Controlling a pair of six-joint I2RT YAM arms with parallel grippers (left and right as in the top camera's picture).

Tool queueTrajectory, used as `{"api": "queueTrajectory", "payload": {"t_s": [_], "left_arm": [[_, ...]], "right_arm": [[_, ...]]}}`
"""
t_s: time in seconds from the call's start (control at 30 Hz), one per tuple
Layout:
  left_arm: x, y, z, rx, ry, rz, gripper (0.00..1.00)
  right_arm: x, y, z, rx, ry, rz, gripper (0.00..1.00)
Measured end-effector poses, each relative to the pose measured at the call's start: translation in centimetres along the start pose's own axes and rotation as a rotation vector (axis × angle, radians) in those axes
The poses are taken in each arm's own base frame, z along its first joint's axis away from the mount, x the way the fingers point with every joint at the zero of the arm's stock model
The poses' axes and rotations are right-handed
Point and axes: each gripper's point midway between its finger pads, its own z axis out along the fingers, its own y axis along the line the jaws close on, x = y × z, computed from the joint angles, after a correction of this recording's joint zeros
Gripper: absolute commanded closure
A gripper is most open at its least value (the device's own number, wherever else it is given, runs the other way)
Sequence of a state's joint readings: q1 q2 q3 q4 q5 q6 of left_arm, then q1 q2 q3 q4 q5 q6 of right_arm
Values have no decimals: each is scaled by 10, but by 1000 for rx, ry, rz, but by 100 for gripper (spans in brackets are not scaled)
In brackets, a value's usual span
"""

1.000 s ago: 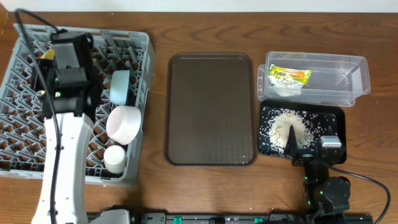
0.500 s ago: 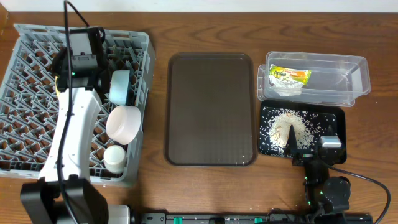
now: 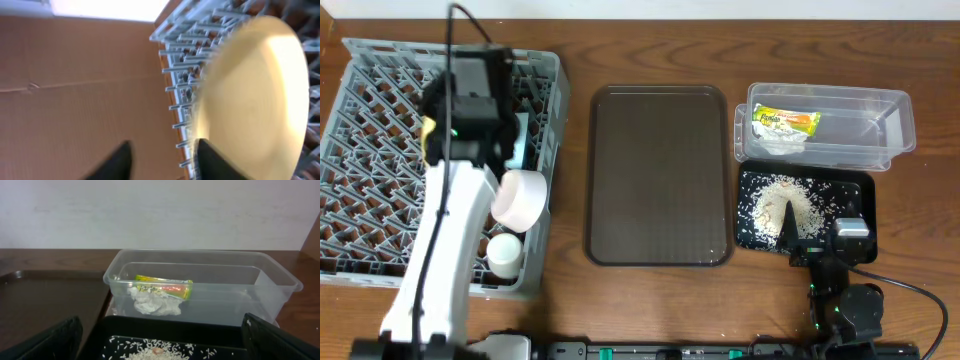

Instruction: Sort waste into correct bins and load items into the dishwasher

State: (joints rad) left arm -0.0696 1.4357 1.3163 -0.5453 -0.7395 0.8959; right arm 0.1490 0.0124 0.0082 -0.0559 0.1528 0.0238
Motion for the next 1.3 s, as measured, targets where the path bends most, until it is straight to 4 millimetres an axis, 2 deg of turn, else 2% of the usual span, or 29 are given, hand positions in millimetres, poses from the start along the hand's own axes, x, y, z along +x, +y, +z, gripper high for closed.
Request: {"api": "queueTrajectory", "payload": {"t_s": [0.1,0.13,0.23,0.27,0.33,0.47,0.53,0.67,0.7,0.73,0.77,0.93,1.1,1.17,1.3], "left_arm": [[-1,-4,-19,16,-27,8,85],[2,-5,-20,23,-22,8,89],[9,-6,-17,32,3,-28,88],[11,-6,-15,32,11,-47,84],[15,-6,-14,36,24,-87,64],[12,-16,-27,62,10,-188,52],[6,-22,-44,86,-30,-244,51],[-4,-42,-96,229,-171,-378,50],[-6,-46,-109,276,-207,-415,43],[-7,-50,-121,320,-238,-449,27],[-7,-54,-133,371,-269,-481,17],[-14,-67,-180,551,-398,-572,12],[-21,-84,-218,732,-493,-560,11],[-23,-92,-230,799,-518,-543,10],[-17,-106,-237,865,-495,-498,6]], "right_arm": [[0,0,0,0,0,0,1],[0,0,0,0,0,0,1],[0,0,0,0,-1,0,1],[0,0,0,0,-1,0,1],[0,0,0,0,0,0,1],[0,0,0,0,0,0,1],[0,0,0,0,0,0,1],[0,0,0,0,0,0,1],[0,0,0,0,0,0,1],[0,0,0,0,0,0,1],[0,0,0,0,0,0,1],[0,0,0,0,0,0,1],[0,0,0,0,0,0,1],[0,0,0,0,0,0,1],[0,0,0,0,0,0,1]]}}
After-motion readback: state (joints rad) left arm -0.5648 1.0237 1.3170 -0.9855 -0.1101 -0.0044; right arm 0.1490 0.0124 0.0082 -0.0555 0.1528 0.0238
